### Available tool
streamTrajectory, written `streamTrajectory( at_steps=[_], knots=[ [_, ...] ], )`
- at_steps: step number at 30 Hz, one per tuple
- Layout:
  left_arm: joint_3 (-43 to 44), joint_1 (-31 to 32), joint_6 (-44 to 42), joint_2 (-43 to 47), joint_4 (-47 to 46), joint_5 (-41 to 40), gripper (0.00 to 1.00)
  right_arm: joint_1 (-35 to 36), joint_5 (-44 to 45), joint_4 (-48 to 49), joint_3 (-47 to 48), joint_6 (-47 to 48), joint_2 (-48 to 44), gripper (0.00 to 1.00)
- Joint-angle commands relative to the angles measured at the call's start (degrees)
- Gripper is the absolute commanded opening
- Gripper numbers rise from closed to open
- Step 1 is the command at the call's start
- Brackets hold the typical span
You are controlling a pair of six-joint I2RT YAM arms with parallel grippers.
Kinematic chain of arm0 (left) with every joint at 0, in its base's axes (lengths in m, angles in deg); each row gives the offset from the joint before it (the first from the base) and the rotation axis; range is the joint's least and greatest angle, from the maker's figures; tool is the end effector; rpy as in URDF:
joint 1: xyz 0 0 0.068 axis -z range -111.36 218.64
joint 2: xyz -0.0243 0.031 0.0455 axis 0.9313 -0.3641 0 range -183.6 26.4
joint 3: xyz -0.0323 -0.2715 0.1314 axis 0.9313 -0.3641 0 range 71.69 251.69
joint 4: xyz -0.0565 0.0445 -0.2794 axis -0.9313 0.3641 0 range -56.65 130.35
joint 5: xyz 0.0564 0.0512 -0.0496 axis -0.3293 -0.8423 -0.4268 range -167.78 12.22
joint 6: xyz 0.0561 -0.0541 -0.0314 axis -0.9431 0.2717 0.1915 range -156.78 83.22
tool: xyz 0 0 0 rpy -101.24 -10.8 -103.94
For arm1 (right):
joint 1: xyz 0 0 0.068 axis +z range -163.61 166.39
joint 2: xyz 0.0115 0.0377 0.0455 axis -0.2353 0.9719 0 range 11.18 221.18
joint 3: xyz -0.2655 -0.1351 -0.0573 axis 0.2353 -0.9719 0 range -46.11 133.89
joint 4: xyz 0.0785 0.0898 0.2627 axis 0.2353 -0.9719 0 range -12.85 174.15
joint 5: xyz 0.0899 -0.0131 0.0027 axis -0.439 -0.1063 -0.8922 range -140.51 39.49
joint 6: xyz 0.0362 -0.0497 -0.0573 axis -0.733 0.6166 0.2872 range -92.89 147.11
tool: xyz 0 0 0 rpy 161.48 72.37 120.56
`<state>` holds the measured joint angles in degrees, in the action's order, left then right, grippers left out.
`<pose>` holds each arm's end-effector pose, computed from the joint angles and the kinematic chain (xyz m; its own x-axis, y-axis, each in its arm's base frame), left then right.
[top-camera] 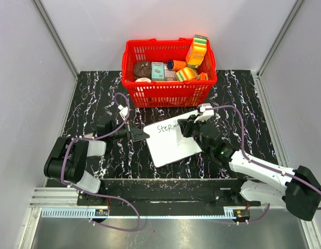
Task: Write a sentence on the whiteboard
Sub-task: Write on the whiteboard with the whiteboard.
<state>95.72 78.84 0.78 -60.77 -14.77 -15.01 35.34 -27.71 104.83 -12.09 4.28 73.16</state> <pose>0.2706 -0.1151 0.1637 -0.7668 -0.1455 -0.6252 0.5788 0.2645 -0.7714 0.2131 0.2014 0.2810 -0.2483 0.2594 -0.9333 -0.3757 0.8623 0.3396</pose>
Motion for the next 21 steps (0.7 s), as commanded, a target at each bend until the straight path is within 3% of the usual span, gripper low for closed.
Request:
streamTrajectory(
  at_steps=[1,13,21],
  knots=[
    [1.4,0.5,-4.1,-0.8,-1.6,0.0,0.00,-0.5,-1.3,1.5,-0.3,-0.5,-0.5,0.00],
    [1.5,0.5,-4.2,-1.2,-1.5,0.2,0.00,-0.4,4.0,0.8,-1.0,1.3,-9.2,0.00],
    [1.5,0.7,-4.3,-1.2,-1.3,0.0,0.00,-2.9,6.0,-3.3,2.1,5.4,-8.1,0.00]
  ],
)
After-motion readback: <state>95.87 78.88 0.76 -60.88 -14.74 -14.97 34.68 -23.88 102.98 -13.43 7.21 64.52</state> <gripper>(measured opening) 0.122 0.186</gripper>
